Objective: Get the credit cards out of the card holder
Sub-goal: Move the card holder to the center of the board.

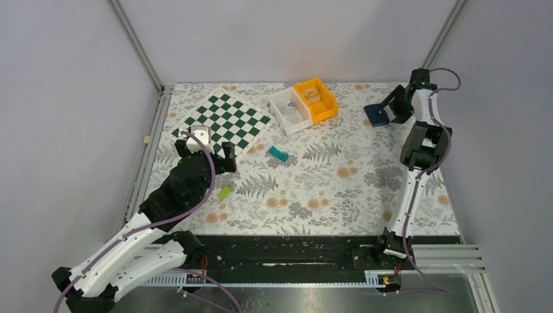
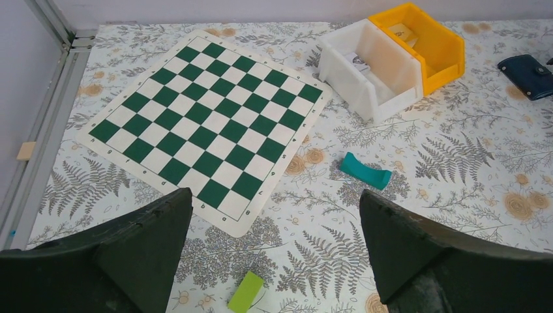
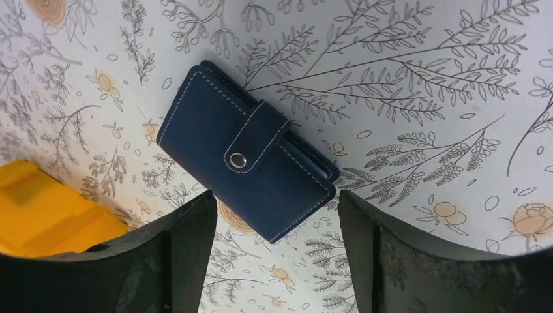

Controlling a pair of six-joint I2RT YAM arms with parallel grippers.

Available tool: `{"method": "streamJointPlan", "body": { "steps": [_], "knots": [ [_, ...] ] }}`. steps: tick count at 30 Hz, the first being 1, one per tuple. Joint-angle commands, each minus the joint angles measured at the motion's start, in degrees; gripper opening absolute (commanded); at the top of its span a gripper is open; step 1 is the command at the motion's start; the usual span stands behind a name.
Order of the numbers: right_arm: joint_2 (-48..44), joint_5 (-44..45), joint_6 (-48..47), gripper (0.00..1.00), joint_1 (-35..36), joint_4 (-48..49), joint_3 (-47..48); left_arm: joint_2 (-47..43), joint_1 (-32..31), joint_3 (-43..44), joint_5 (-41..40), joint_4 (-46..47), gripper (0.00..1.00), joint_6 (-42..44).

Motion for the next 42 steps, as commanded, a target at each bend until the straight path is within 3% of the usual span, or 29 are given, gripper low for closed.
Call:
{"method": "streamJointPlan", "body": {
  "steps": [1,8,14,19,24,31,42],
  "knots": [
    [0.76,-4.43,7.78,0.74,-0.55,1.49,-0.32,0.06,-0.2,0.63,-2.43,2.69,0.99,0.93],
    [-0.45,-4.32,13.68,0.73,-0.59,6.02,-5.23,0.28,-0.24,0.65,-3.03,2.78,0.99,1.02],
    [-0.03,-5.67,17.39,0.65,-0.64,8.58,-7.09,0.59,-0.2,0.64,-3.32,2.96,0.99,1.2],
    [-2.23,-5.88,19.49,0.27,-0.59,12.99,-12.11,0.96,-0.12,0.82,-3.34,3.05,0.99,1.28],
    [-7.68,-4.66,17.21,0.0,-0.71,15.02,-17.9,0.4,-0.2,0.75,-2.94,2.78,0.99,1.03],
    [-19.88,-2.58,14.75,0.0,-0.73,17.27,-31.07,-1.37,-0.19,0.16,-0.64,2.76,0.99,0.48],
    [-46.12,-0.98,12.95,0.0,1.84,21.4,-64.35,-5.37,-0.18,-0.51,2.38,0.85,0.99,-1.55]
  ]
}}
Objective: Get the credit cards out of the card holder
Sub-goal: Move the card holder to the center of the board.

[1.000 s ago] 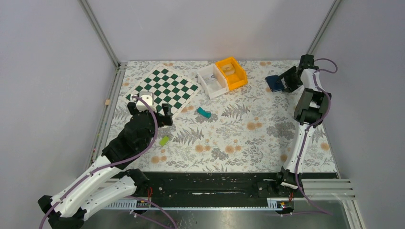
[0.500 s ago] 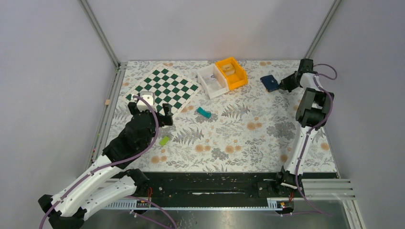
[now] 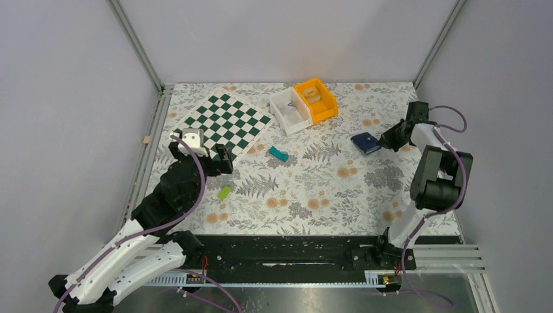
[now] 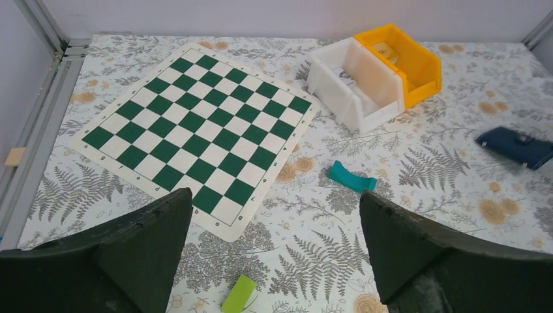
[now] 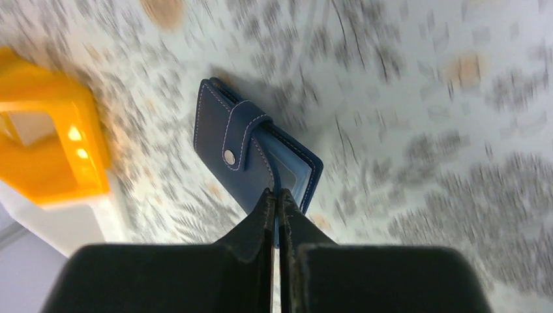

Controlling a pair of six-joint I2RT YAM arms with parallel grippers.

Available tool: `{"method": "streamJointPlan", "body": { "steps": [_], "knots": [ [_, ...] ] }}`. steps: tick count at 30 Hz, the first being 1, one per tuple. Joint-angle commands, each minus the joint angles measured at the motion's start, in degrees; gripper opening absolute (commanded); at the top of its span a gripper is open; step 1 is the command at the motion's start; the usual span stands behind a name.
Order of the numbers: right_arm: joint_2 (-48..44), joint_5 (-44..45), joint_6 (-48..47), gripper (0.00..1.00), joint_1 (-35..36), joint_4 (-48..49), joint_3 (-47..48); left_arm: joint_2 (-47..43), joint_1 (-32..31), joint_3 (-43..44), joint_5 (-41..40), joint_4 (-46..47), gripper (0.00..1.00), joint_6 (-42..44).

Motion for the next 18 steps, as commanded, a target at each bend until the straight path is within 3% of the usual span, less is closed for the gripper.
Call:
{"method": "streamJointPlan", "body": {
  "steps": [1,8,18],
  "knots": [
    [-11.95,2.36,-2.14,0.0,2.56,0.54,-10.1,-2.73,-0.29,-0.49,2.46,1.31,0.99,-1.44],
    [-27.02,7.86,-1.12,0.0,15.31,-2.35,-23.43,-3.03,-1.11,0.54,4.38,-0.36,0.99,-2.89],
    [-37.62,15.49,13.54,0.0,41.55,-2.8,-36.36,-2.82,-1.41,1.33,6.28,-1.15,0.99,-4.25]
  ]
}}
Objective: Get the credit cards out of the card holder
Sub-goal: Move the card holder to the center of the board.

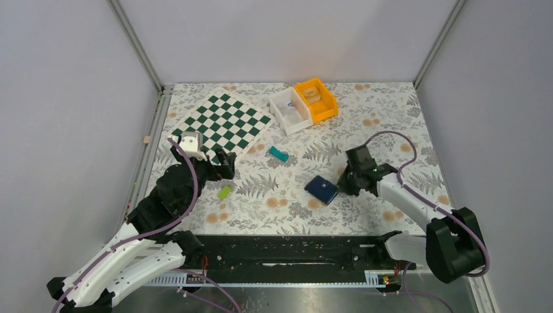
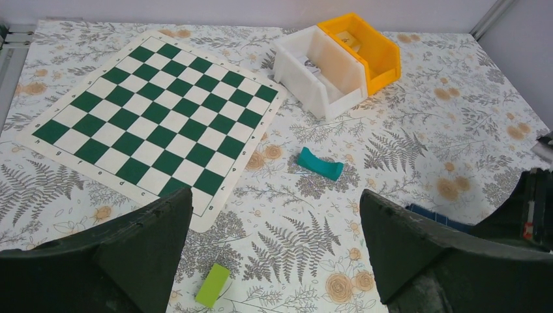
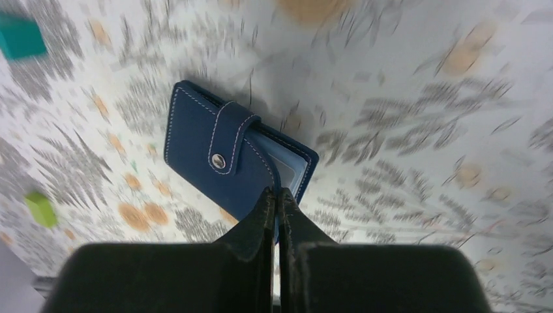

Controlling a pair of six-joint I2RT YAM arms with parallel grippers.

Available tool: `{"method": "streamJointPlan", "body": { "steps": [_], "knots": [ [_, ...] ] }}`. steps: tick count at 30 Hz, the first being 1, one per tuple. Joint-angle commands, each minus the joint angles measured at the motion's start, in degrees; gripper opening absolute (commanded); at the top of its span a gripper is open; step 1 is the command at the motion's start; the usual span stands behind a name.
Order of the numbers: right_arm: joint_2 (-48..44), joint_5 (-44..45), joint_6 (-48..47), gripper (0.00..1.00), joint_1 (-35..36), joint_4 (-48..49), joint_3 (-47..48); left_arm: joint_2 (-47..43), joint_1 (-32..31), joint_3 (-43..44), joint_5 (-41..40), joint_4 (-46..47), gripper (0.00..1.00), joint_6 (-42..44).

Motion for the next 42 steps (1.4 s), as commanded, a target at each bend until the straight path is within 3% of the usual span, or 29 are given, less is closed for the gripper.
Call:
{"method": "streamJointPlan", "body": {
  "steps": [1,5,9,14,19,22,29,33,38,42],
  "knots": [
    [-3.22,6.34,9.63,0.0,9.03,-1.27,-3.0,-0.07,-0.12,1.45,1.18,1.14,0.99,-0.65],
    [-6.63,8.0,13.9,0.0,15.88,-0.41,-5.36,-0.63,-0.16,1.33,-0.35,1.16,0.99,-0.03],
    [-7.46,3.21,10.54,0.25,18.99,1.2,-4.88,-0.69,-0.16,1.12,-2.25,1.07,0.99,0.74],
    [-7.97,-0.99,-1.46,0.37,19.35,-1.62,-3.07,-0.34,-0.16,1.72,-5.0,-0.99,0.99,-0.32],
    [-5.82,0.31,-8.78,0.66,19.31,-2.76,0.3,-0.29,-0.15,1.64,-1.14,-6.78,0.99,-6.77],
    [-0.15,1.12,-12.8,0.74,19.32,-3.37,4.29,-0.37,-0.16,0.91,2.3,-10.2,0.99,-12.44],
    [11.73,-2.16,-19.46,0.8,19.28,-1.81,11.0,-0.61,-0.16,-4.3,9.76,-10.51,0.99,-22.19],
    [16.55,-8.87,-18.51,0.8,19.27,-3.39,12.33,3.07,-0.12,-4.62,17.03,-9.58,0.99,-27.21],
    [14.06,-12.65,-17.81,0.8,19.28,-4.84,10.75,7.91,-0.16,-2.17,23.73,-11.72,0.98,-29.59],
    [9.3,-14.71,-15.43,0.78,19.37,-2.59,7.29,8.18,-0.14,-4.82,24.3,-9.05,0.97,-32.11]
  ]
}}
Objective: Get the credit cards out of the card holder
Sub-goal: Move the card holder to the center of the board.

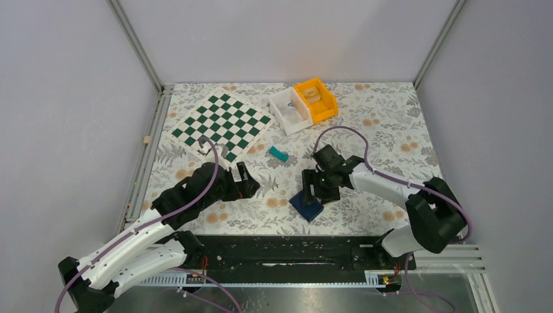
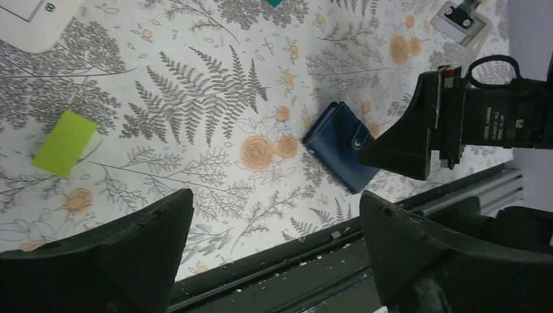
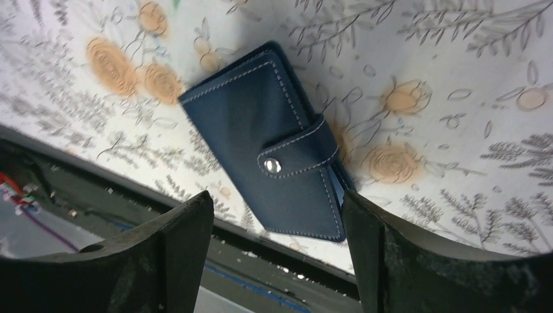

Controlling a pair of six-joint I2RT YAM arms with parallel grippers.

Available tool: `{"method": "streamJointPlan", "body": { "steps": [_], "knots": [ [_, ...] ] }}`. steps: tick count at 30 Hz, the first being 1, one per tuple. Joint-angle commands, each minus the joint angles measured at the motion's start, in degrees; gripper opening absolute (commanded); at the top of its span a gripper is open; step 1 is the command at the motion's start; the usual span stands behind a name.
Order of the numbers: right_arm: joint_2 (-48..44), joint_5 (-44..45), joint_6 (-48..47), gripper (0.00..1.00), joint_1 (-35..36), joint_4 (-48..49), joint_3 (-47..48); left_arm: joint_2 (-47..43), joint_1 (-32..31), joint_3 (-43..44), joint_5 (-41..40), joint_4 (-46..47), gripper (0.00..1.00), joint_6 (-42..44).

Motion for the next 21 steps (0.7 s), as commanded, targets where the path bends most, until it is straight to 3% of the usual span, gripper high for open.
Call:
{"method": "streamJointPlan", "body": {
  "steps": [1,6,8,14,21],
  "knots": [
    [-7.17,-5.62,3.18,0.76,0.42,3.5,-4.82,-0.68,-0.16,-1.78,3.59,4.51,0.96,-4.08],
    [-11.08,-9.84,16.71,0.61,2.09,25.98,-19.44,-3.87,-0.16,-8.79,1.78,8.97,0.92,-6.31],
    [-10.41,-11.78,18.63,0.58,4.42,26.5,-19.83,-4.74,-0.16,-7.18,0.7,4.61,0.93,-9.25],
    [-16.63,4.99,11.34,0.61,8.18,8.05,-12.96,-3.19,-0.16,-6.07,-1.88,3.09,0.93,-4.85],
    [-15.58,19.21,13.83,0.56,9.63,-3.11,-4.12,-2.55,-0.16,-6.54,-6.0,3.99,0.93,-5.95]
  ]
}}
